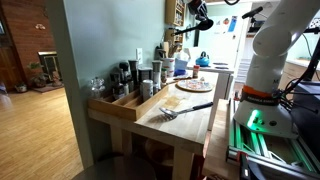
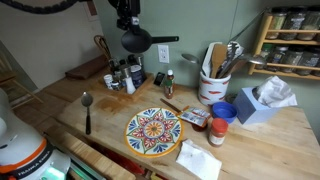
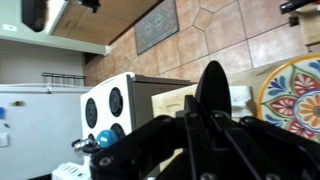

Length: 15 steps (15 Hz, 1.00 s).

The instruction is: Put the black spoon in the white bucket

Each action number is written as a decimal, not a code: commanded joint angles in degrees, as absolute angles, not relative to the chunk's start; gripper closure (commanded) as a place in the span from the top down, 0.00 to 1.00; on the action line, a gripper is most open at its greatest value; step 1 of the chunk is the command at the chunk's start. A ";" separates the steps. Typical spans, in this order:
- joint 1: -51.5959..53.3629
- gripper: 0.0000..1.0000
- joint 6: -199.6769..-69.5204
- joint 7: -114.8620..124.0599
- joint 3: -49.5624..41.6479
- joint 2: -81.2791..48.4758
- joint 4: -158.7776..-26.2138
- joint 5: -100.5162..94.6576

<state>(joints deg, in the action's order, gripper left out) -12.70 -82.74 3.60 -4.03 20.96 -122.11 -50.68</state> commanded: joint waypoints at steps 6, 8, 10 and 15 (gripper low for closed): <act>-10.91 0.01 -87.87 3.06 -7.08 9.99 -121.93 -77.77; -10.75 0.01 -88.82 3.16 -7.30 7.21 -122.01 -83.61; -10.93 0.01 -89.70 3.05 -7.68 4.63 -121.97 -89.80; -11.54 0.01 -94.18 2.24 -9.07 0.34 -123.29 -103.37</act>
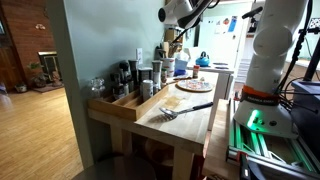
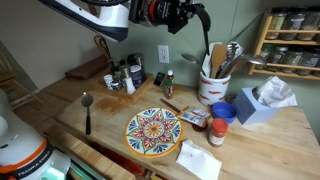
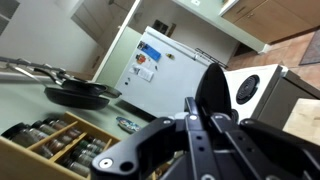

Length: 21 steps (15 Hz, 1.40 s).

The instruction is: Put the black spoon in the white bucket

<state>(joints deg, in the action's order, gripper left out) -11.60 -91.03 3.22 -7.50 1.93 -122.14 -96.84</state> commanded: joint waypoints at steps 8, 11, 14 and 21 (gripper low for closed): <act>-12.24 0.01 -99.82 0.86 -10.81 -4.71 -124.29 -106.54; -11.79 0.05 -98.79 1.91 -10.45 -4.55 -123.69 -106.27; -11.74 0.05 -98.79 1.90 -10.43 -4.45 -123.43 -106.27; -11.79 0.01 -95.12 3.85 -10.79 -10.37 -120.39 -113.20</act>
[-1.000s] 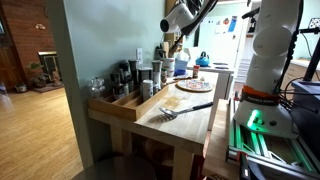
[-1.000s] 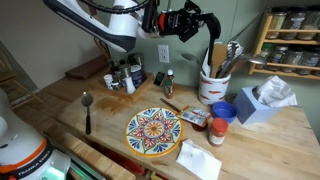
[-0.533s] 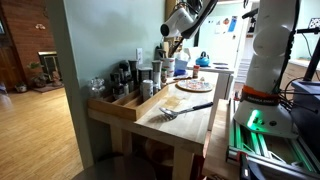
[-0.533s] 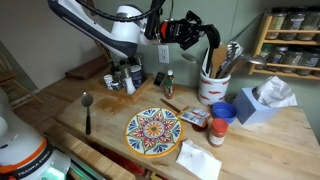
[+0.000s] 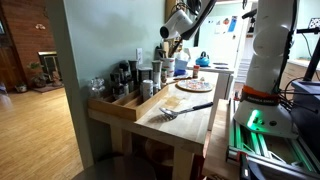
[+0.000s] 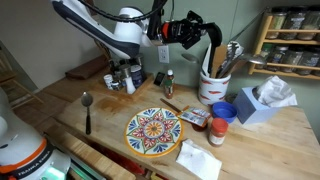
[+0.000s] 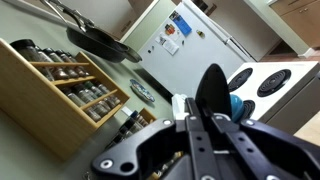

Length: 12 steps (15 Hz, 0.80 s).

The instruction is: Put the black spoon in the white bucket

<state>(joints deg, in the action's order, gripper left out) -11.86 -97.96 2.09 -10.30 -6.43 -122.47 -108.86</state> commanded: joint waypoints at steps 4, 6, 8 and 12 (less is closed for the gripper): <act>-12.35 0.01 -94.53 4.44 -10.96 -14.03 -118.81 -117.04; -12.58 0.01 -95.71 3.93 -10.91 -15.38 -118.33 -117.19; -12.84 0.01 -97.39 3.45 -10.68 -16.34 -118.10 -116.60; -13.21 0.01 -99.97 2.99 -10.57 -17.93 -117.49 -116.27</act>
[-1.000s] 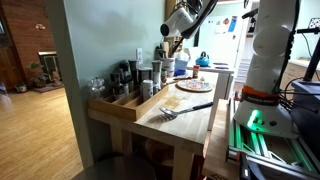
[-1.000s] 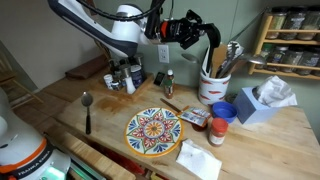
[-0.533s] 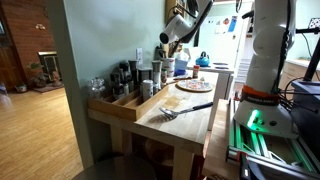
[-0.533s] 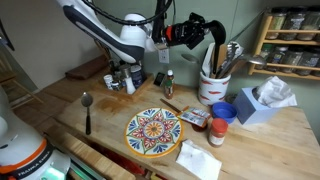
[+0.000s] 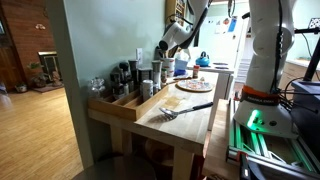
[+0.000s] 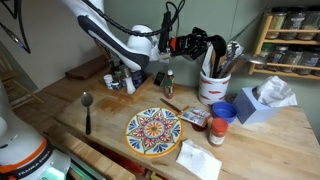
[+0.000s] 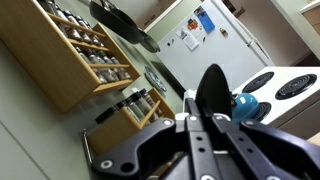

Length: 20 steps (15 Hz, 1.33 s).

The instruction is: Put the black spoon in the white bucket

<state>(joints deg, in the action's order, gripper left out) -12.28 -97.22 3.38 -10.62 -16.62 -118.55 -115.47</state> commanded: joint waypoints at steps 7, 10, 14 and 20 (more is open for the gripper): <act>-13.54 0.67 -105.32 -1.69 -10.52 -12.55 -117.67 -114.26; -13.70 0.89 -110.29 -5.07 -10.54 -8.13 -118.29 -112.33; -13.95 1.00 -117.52 -16.43 -11.07 -2.17 -119.50 -103.04; -14.36 1.00 -124.57 -35.78 -13.35 7.28 -122.26 -84.69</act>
<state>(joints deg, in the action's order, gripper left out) -13.72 -119.48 -27.48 -11.72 1.16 -118.79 -92.33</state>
